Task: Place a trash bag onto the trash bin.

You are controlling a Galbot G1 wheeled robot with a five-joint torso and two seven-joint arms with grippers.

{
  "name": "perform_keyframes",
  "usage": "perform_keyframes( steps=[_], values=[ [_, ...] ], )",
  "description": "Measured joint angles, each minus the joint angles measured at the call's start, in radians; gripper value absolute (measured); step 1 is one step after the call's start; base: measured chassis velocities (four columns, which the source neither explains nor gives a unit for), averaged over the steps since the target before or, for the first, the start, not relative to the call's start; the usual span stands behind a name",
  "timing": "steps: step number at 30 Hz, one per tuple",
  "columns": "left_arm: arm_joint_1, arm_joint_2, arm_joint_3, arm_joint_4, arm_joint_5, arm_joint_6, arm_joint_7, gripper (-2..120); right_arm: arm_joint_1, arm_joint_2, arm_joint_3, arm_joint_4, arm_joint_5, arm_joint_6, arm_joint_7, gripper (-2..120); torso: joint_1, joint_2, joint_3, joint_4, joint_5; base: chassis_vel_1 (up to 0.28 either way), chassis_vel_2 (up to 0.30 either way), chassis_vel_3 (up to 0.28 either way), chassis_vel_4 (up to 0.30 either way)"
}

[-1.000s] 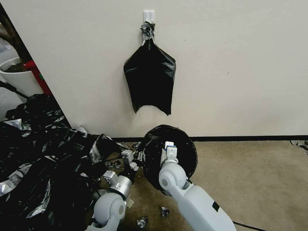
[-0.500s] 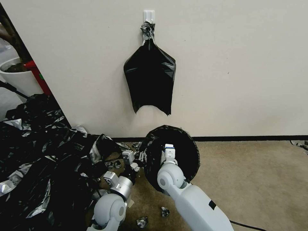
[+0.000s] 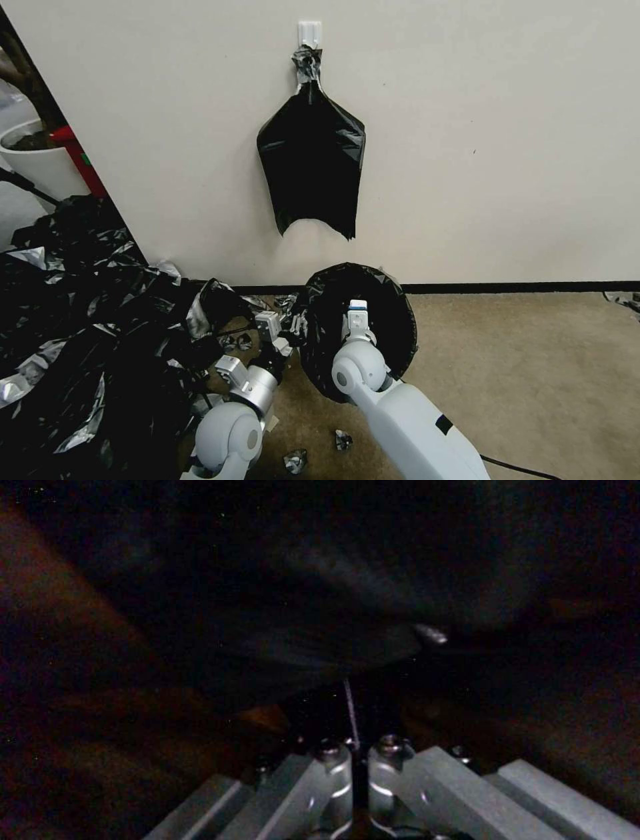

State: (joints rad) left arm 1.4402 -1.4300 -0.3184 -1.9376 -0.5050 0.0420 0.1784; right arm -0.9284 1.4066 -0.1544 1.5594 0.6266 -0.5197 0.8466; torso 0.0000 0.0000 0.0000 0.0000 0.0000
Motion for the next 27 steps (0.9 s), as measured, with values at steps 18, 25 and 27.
perform_keyframes(
  steps=[18, 25, 27],
  values=[
    [-0.01, 0.0, -0.006, 0.017, 0.0, 0.005, 0.015, 5, -0.015, -0.045, -0.014, 0.019, -0.183, -0.037, -0.068, 0, 0.0, 0.0, 0.0, 0.0, 0.0, 0.0, 0.0, 0.0, 0.0],
    [-0.031, 0.002, -0.015, 0.04, 0.021, 0.039, -0.032, 5, -0.104, -0.129, -0.055, 0.238, -0.191, -0.05, -0.202, 8, 0.0, 0.0, 0.0, 0.0, 0.0002, 0.0, 0.0, 0.0, 0.0],
    [-0.04, 0.004, -0.018, 0.049, 0.027, 0.065, -0.054, 5, -0.136, -0.162, -0.067, 0.31, -0.184, -0.054, -0.246, 15, 0.0, 0.0, 0.0, 0.0, -0.0002, 0.0, 0.0, 0.0, 0.0]
  ],
)
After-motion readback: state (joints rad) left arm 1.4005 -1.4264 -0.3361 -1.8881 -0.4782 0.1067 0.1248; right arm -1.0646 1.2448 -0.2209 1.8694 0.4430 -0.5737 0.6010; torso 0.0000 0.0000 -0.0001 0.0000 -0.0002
